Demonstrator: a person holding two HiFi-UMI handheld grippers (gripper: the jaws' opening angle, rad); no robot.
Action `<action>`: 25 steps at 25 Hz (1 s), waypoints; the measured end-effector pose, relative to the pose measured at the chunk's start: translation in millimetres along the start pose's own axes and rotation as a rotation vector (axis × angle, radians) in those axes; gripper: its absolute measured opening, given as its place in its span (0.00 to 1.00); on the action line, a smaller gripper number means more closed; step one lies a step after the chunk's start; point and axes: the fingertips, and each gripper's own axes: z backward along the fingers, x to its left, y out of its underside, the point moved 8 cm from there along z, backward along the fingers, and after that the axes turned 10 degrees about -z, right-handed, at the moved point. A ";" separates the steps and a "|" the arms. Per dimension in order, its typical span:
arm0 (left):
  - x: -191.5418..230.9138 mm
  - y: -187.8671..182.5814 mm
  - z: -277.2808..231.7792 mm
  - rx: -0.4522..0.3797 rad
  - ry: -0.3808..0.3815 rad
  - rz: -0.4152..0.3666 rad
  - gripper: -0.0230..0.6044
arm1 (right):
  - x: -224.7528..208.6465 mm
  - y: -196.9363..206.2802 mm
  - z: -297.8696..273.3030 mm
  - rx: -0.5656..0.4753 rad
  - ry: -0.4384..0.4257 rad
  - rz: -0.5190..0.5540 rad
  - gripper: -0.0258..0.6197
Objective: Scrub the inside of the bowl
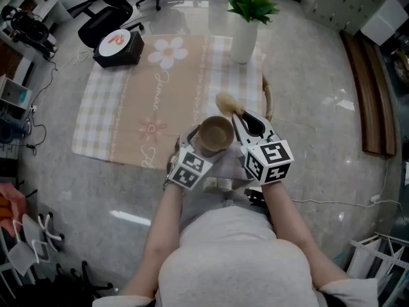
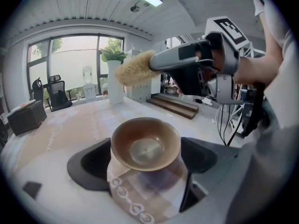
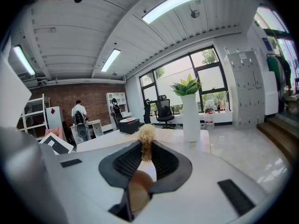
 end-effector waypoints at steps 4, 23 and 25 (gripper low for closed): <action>0.8 1.2 -0.2 0.001 0.014 -0.010 0.74 | -0.2 -2.2 -3.5 0.000 0.015 0.007 0.13; 1.1 -0.9 0.3 0.008 0.013 -0.012 0.74 | 15.9 18.5 -29.1 0.319 -0.149 0.108 0.13; 1.0 -1.3 0.0 0.013 0.015 -0.012 0.74 | 18.4 20.8 -33.0 0.355 -0.160 0.135 0.13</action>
